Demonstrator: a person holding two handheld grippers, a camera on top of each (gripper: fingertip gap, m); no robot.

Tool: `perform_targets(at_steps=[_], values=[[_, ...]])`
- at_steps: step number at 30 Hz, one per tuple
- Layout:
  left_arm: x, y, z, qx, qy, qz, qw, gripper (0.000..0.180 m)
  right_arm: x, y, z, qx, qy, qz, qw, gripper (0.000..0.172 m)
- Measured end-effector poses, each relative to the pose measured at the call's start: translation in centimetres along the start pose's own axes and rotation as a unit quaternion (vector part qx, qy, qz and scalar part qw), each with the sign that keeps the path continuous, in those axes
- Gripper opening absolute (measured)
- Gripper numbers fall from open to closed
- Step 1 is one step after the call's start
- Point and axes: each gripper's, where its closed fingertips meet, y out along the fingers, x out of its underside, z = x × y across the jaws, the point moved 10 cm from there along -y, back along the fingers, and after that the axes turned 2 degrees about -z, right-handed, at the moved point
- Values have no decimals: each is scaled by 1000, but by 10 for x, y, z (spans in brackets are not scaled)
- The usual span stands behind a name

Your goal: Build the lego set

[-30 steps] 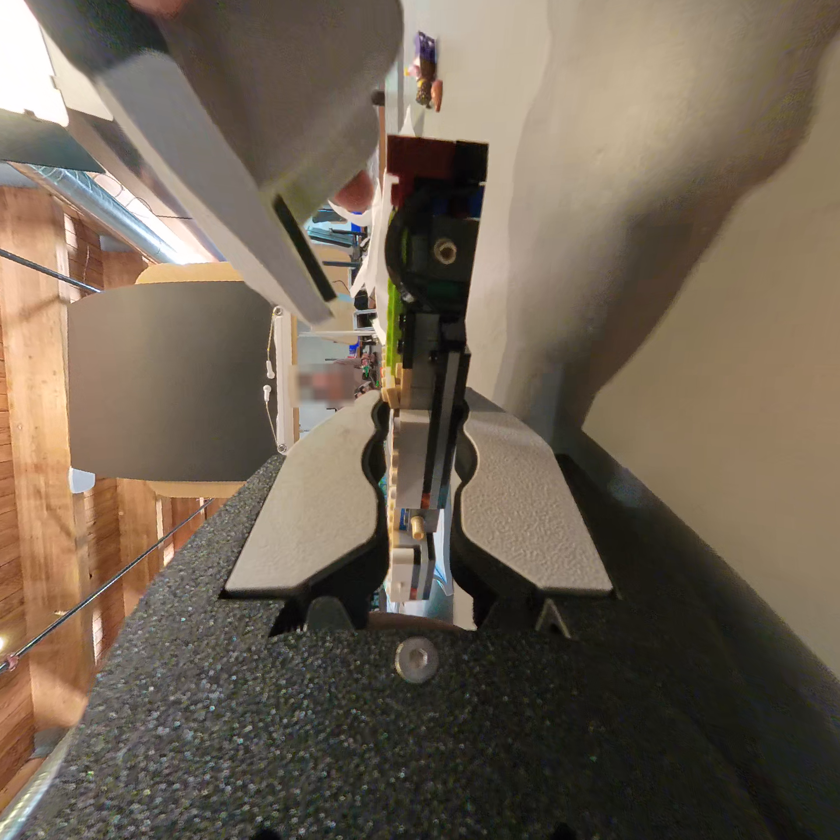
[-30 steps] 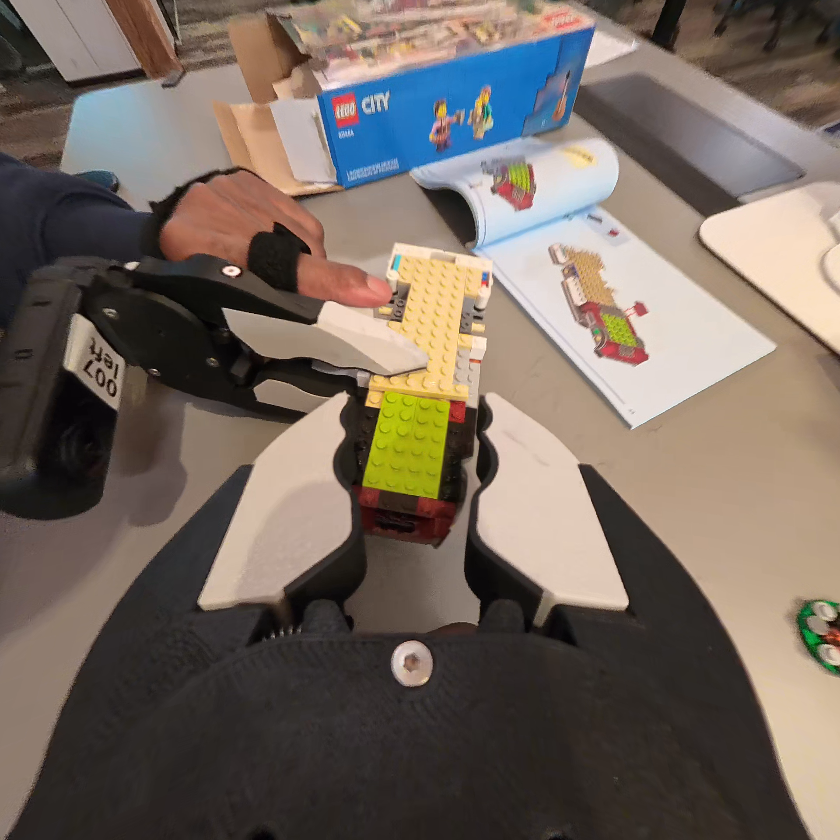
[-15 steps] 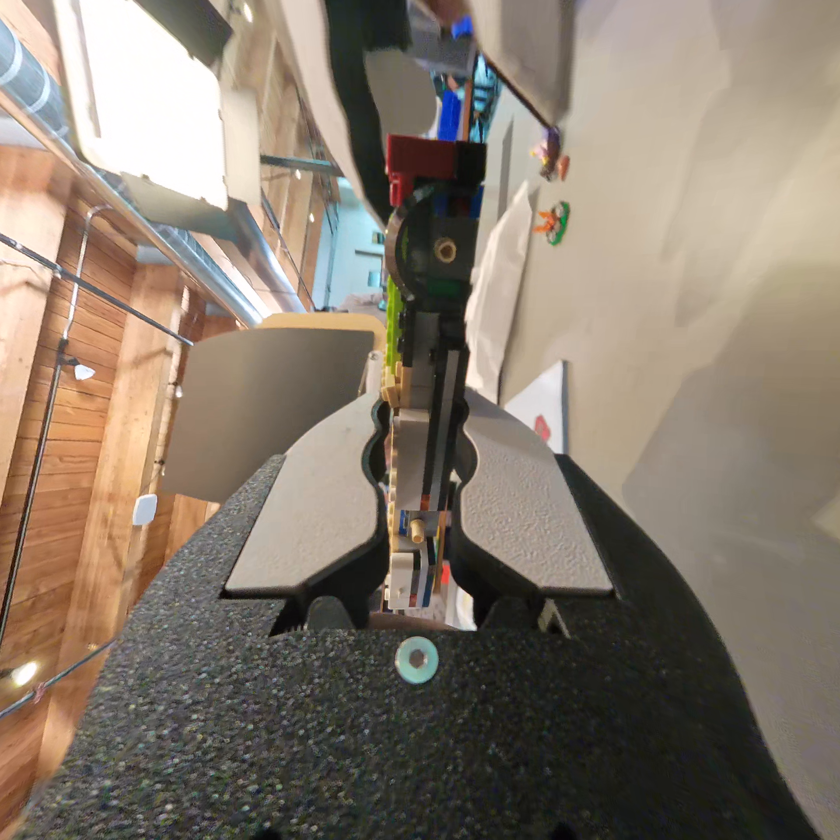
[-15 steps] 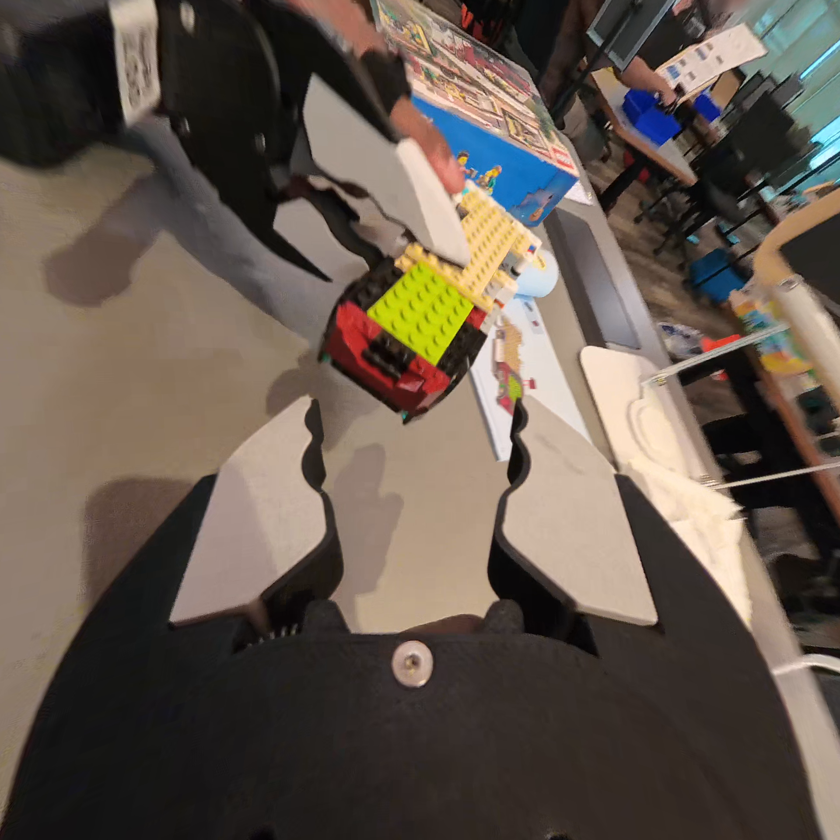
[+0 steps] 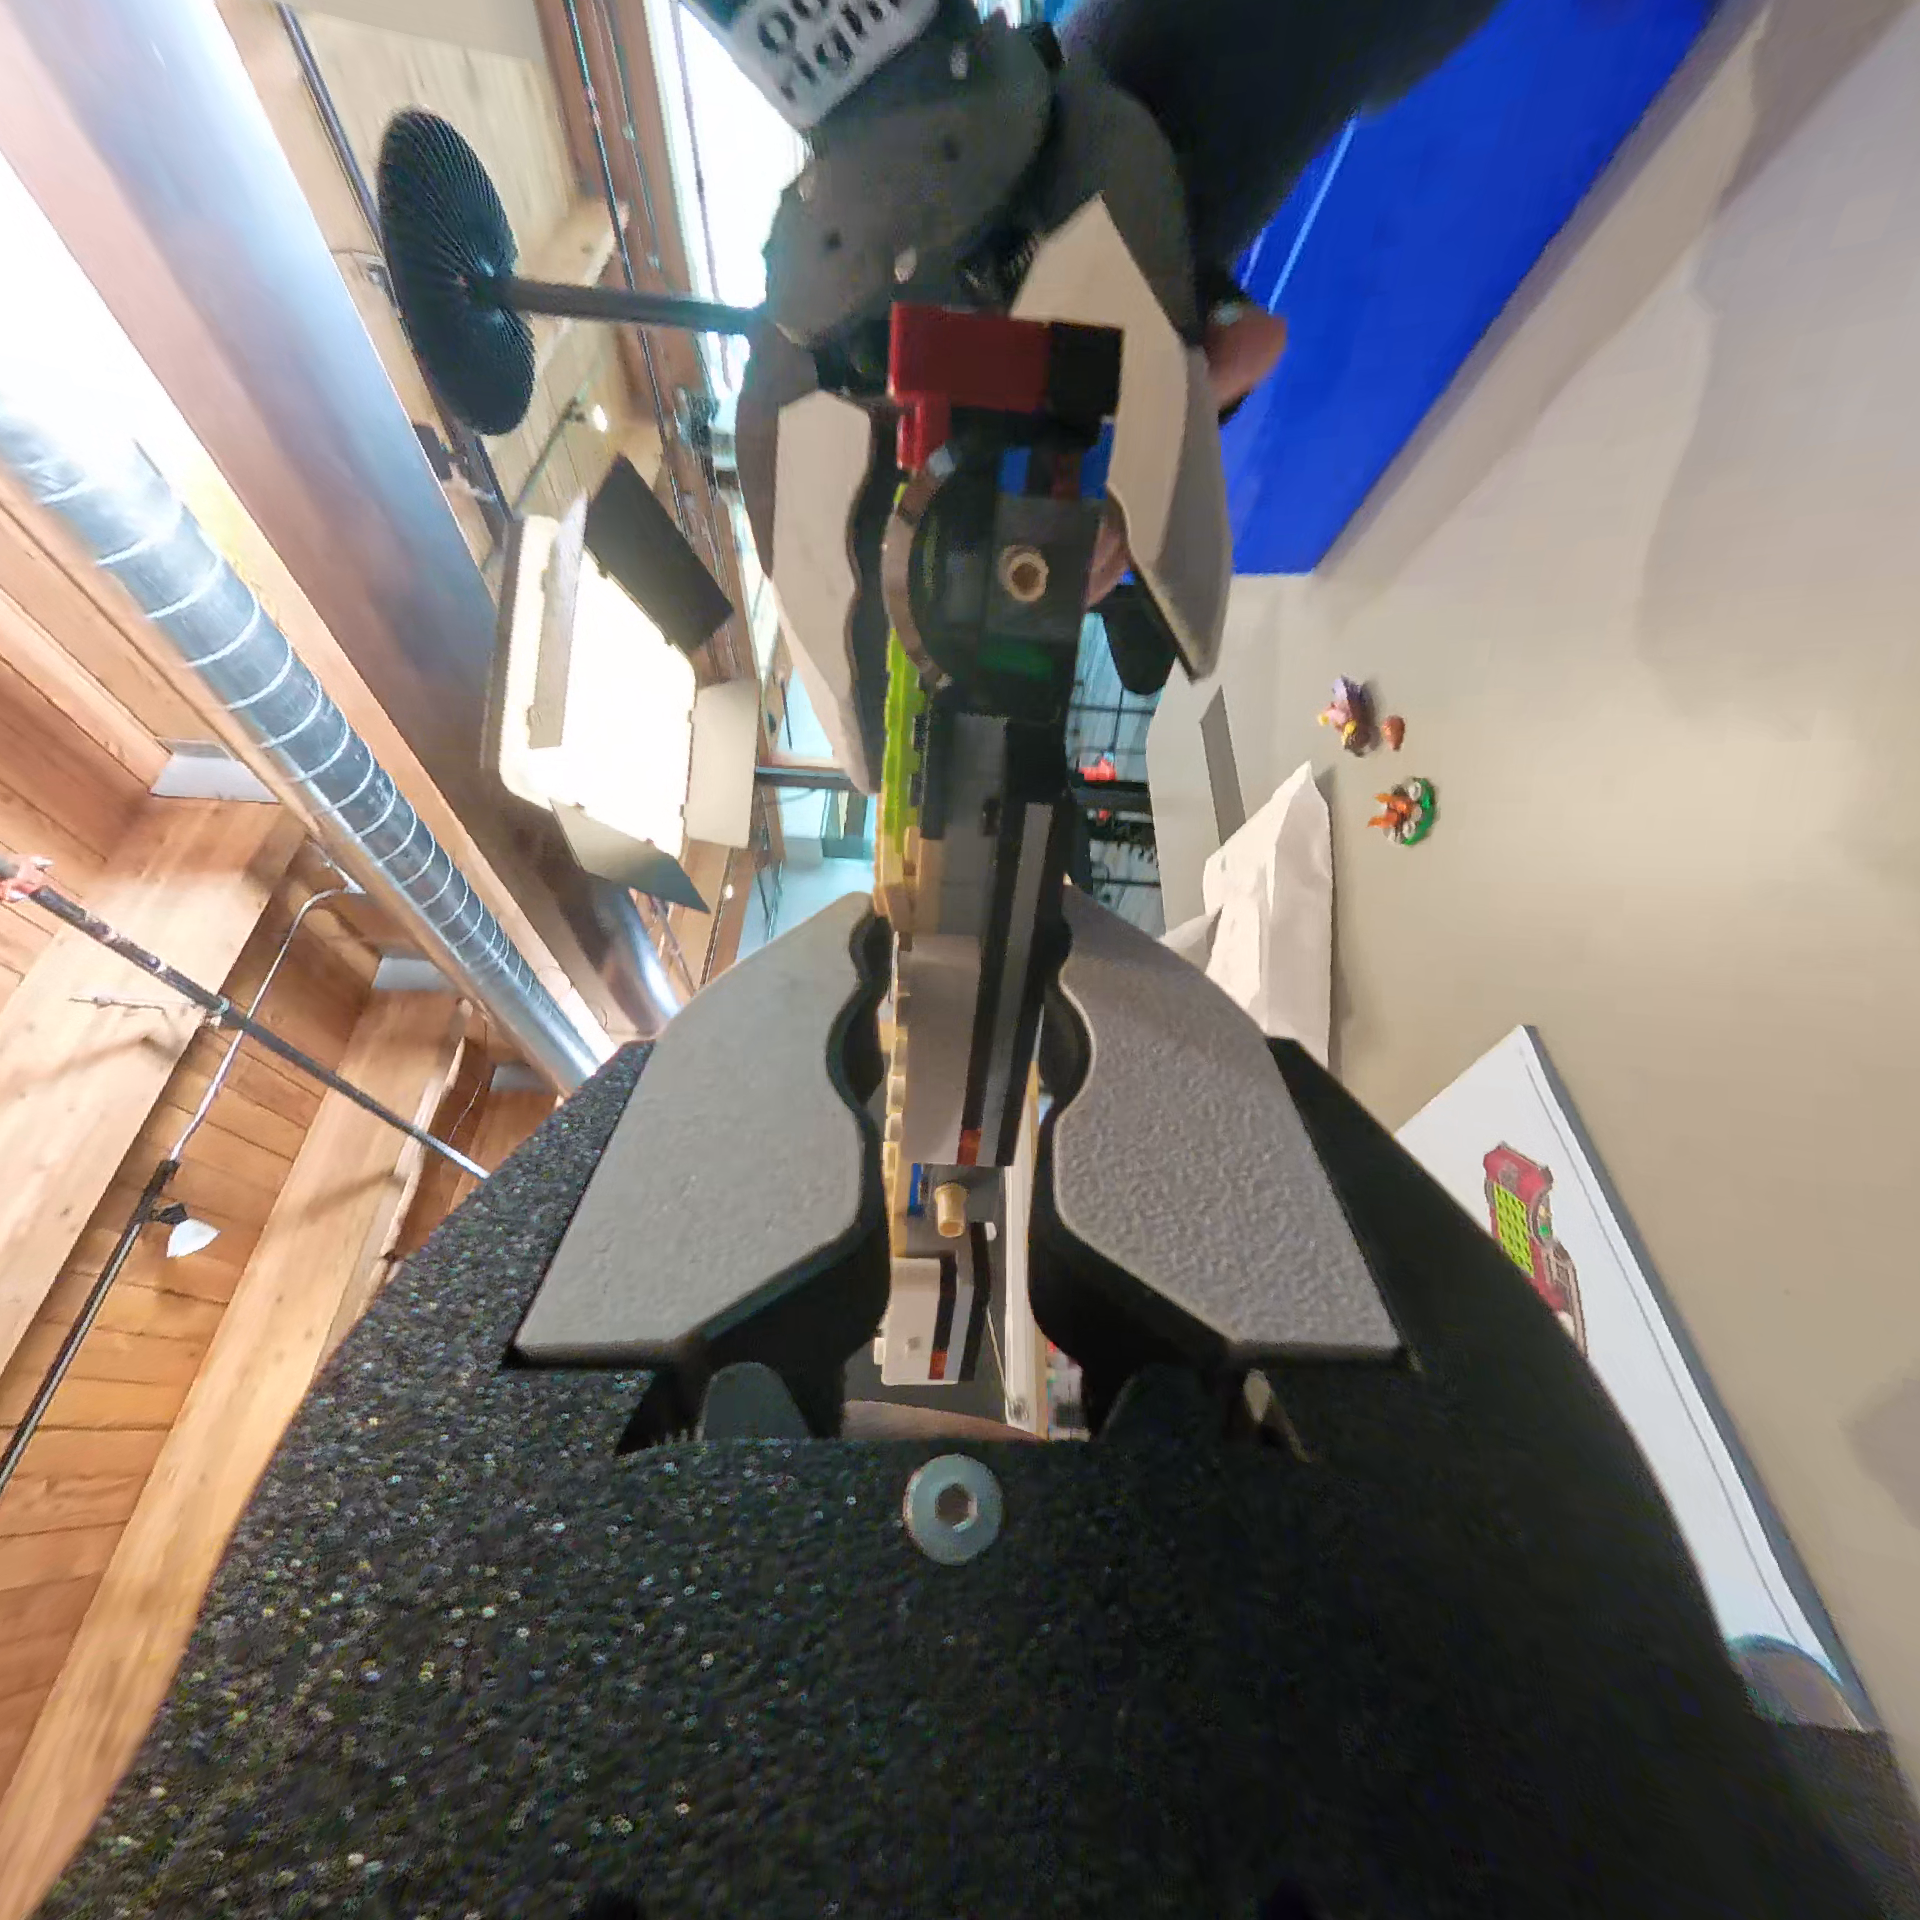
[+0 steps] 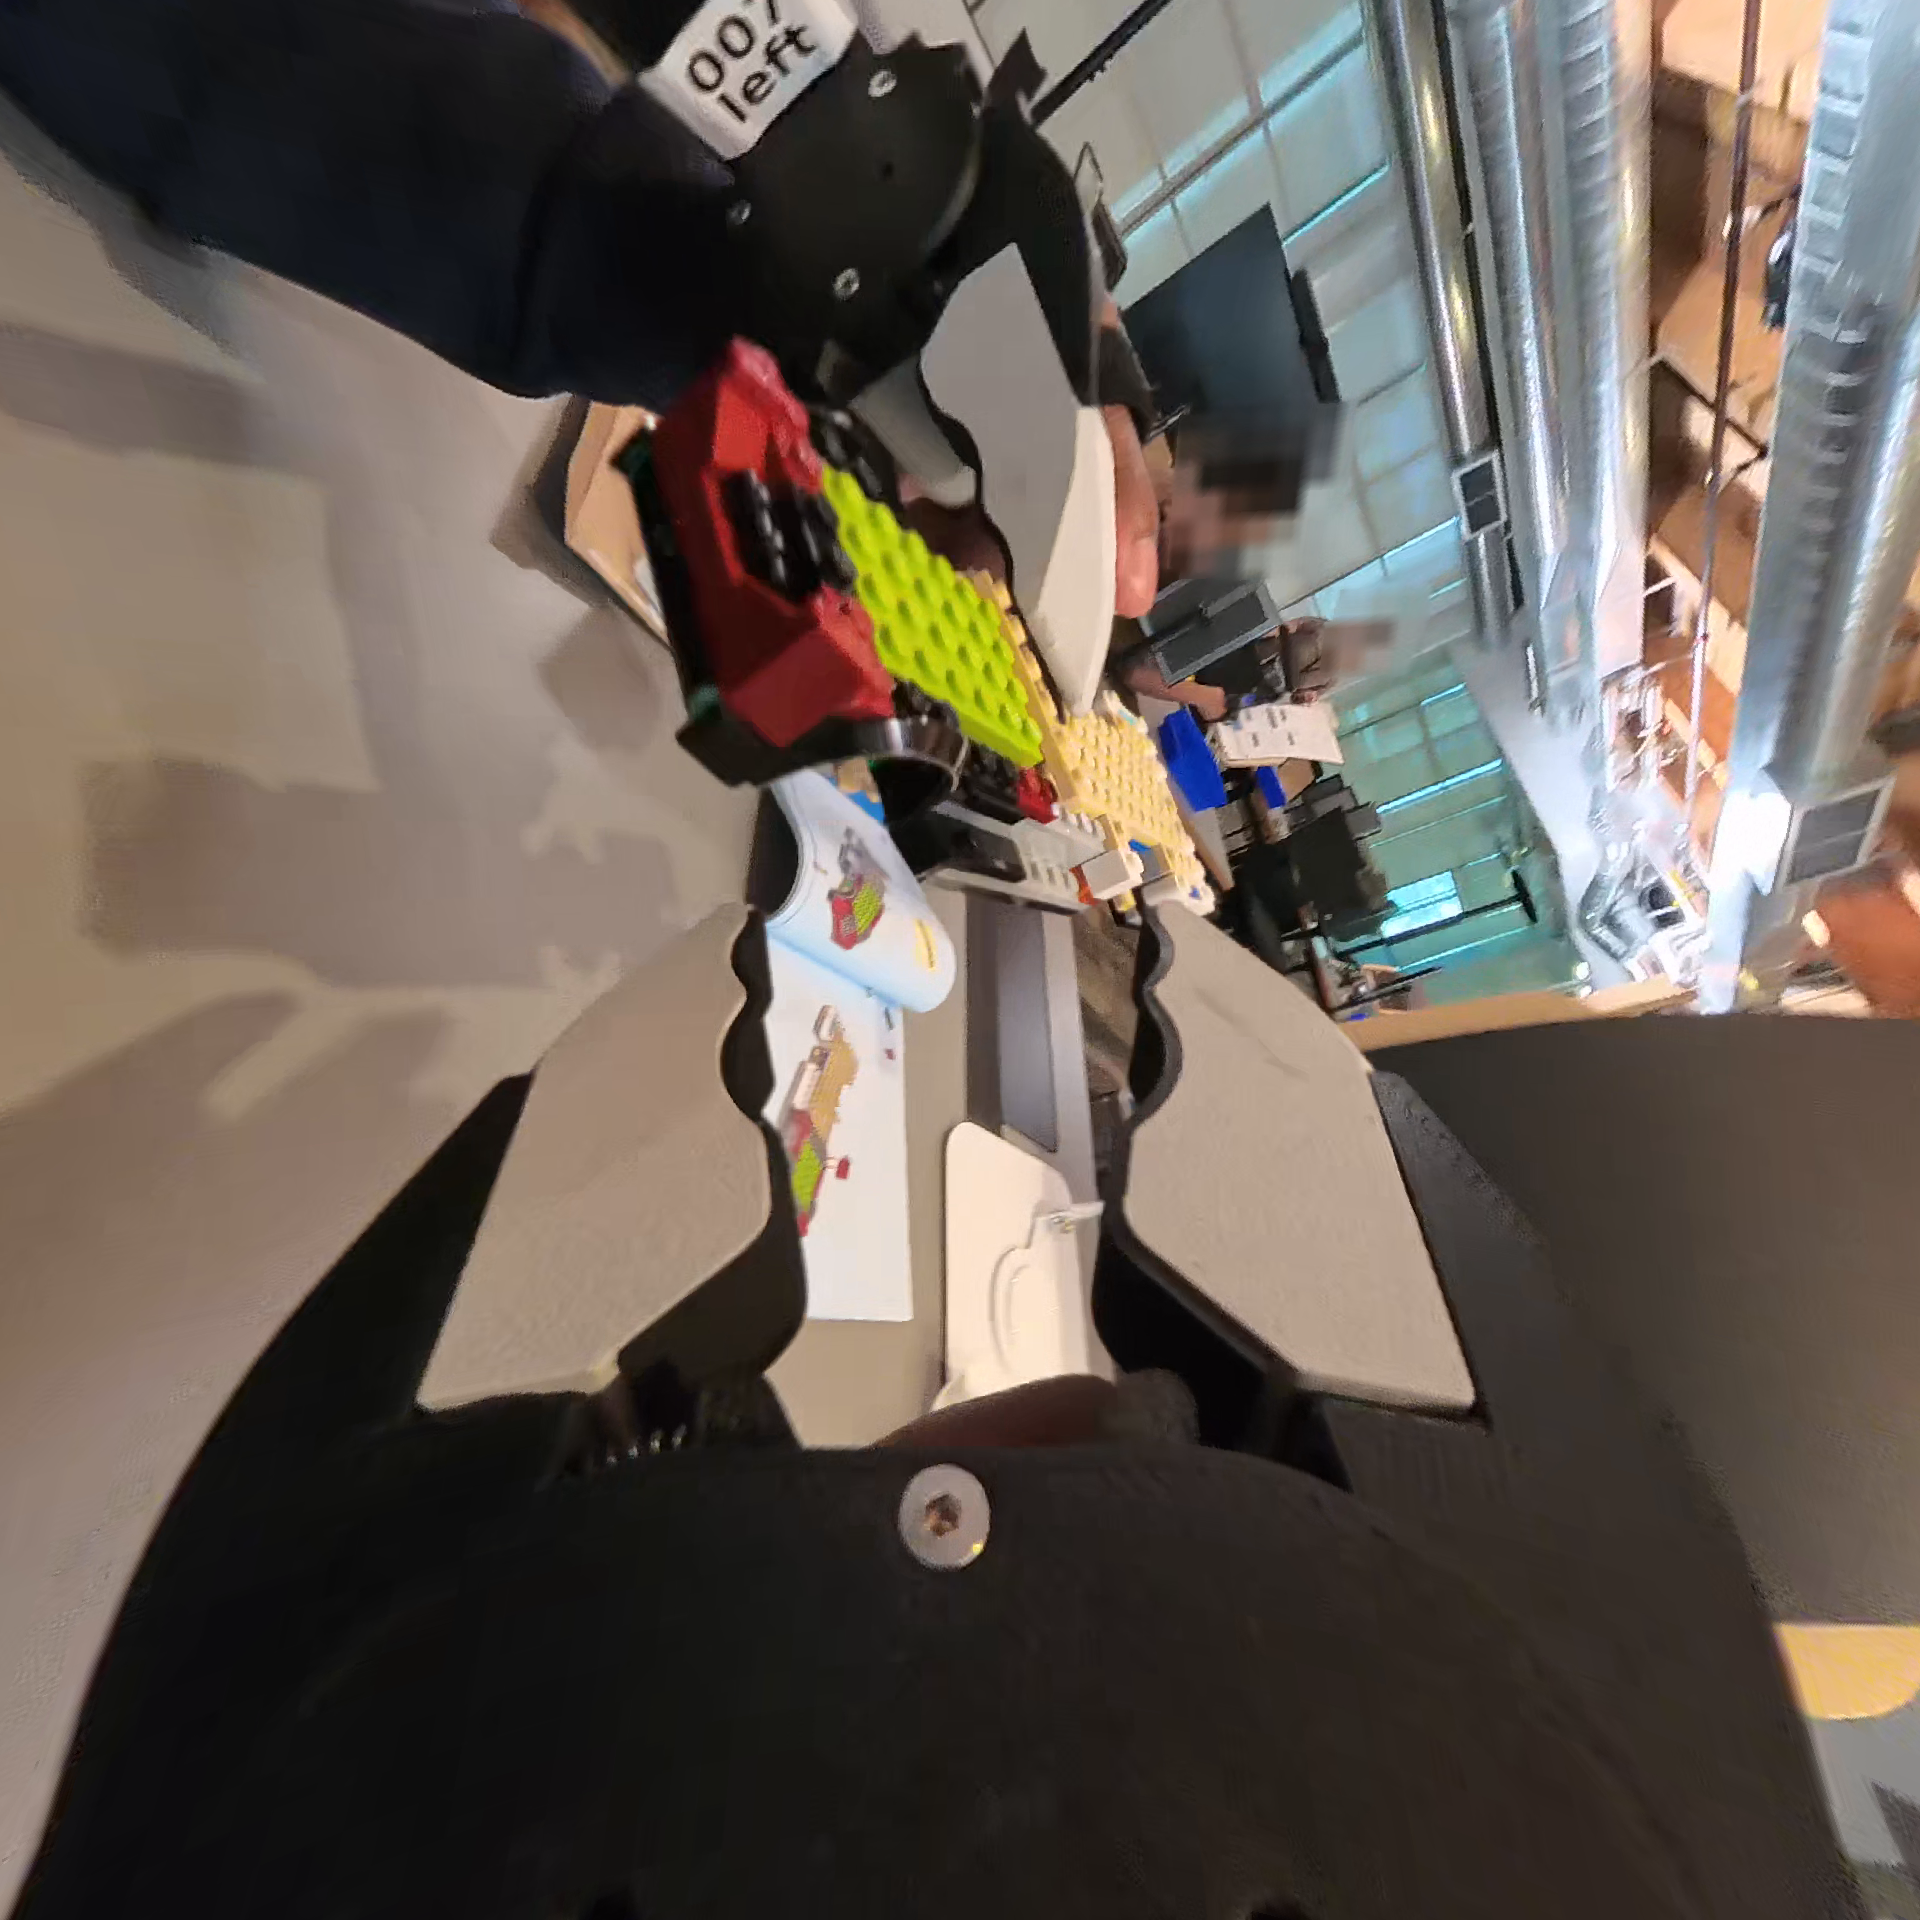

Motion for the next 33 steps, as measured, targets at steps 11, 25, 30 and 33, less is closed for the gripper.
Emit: perform_targets(at_steps=[11, 25, 30, 33], values=[[-5, -21, -48, -14, -10, 88, 996, 26, -50, 9, 35, 23, -95, 93, 991, 63], [-11, -27, -60, -1, -27, 128, 991, 26, -65, 12, 46, -4, -115, 192, 975, 45], [-12, -22, -58, 0, -25, 132, 991, 26, -64, 12, 44, -7, -119, 176, 977, 41], [-12, -24, -59, -4, -27, 133, 991, 26, -64, 12, 44, -5, -120, 175, 977, 38]])
